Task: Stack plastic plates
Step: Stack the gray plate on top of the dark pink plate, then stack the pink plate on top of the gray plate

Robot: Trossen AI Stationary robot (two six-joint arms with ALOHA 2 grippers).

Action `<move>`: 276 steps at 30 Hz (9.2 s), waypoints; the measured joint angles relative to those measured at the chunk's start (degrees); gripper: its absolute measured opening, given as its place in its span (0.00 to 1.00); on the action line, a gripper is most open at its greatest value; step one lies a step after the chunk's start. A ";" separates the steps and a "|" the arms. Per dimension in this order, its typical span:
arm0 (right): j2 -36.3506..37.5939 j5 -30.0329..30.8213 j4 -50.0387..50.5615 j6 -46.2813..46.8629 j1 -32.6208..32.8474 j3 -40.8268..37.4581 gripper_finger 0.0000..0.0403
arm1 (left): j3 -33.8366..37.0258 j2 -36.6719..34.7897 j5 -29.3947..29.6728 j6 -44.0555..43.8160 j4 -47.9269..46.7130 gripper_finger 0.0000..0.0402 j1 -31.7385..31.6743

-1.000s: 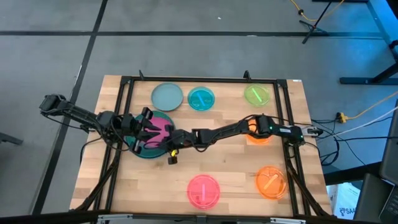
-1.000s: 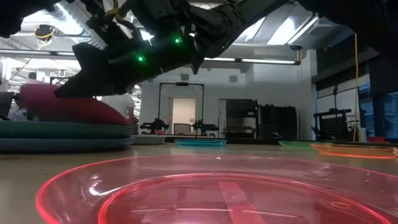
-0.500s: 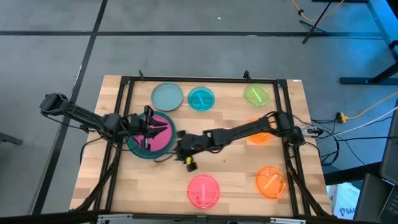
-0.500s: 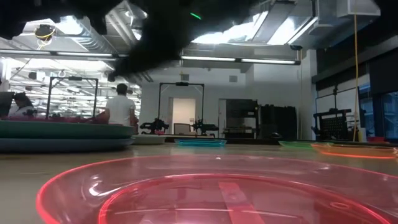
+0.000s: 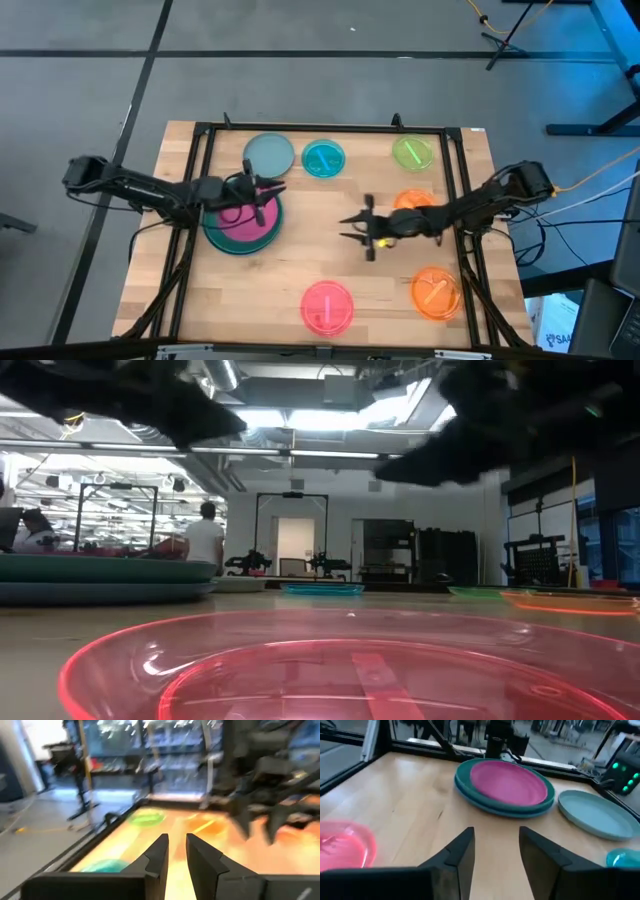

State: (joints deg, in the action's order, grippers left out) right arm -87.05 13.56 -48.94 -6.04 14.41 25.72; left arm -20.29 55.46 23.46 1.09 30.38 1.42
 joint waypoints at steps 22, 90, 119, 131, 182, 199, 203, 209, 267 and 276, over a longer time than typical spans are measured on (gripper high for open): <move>-0.11 1.11 -11.98 8.60 4.18 -10.73 0.35 | -37.01 36.68 -10.91 -14.24 -57.54 0.39 -23.40; -0.37 0.73 -10.80 -8.75 -0.94 -4.18 0.35 | -27.26 22.28 -3.63 -48.85 -77.46 0.17 20.91; -0.37 12.40 -2.32 7.47 21.28 -4.22 0.35 | -44.79 52.34 -12.26 -41.23 -37.40 0.31 24.18; -0.37 9.82 -2.24 10.25 21.27 -4.22 0.35 | -49.25 60.85 -3.10 -41.12 -37.19 0.31 26.90; -0.37 11.85 -1.63 10.91 21.19 -4.22 0.35 | -49.63 58.87 -7.72 -36.03 -45.41 0.00 24.14; -0.39 11.84 -1.37 11.54 21.18 -4.24 0.35 | -49.62 55.37 -6.01 -34.77 -48.32 0.15 21.25; -0.39 11.83 -1.30 11.52 21.18 -4.24 0.35 | -49.62 55.37 -11.67 -34.89 -49.27 0.25 19.69; -0.39 11.79 -0.81 11.68 21.19 -4.24 0.35 | -49.09 56.05 -13.75 -35.55 -48.97 0.31 19.09; -0.39 14.52 -0.36 12.10 21.18 -4.24 0.35 | -43.91 35.33 -4.44 -31.94 -57.35 0.00 19.31; -0.39 15.59 -0.30 12.15 21.18 -4.23 0.35 | -43.94 26.32 6.60 -33.55 -70.71 0.00 18.49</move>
State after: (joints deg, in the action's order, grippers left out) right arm -87.44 29.15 -49.24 6.11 35.59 21.49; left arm -64.23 81.78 30.06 -32.46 -40.32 19.91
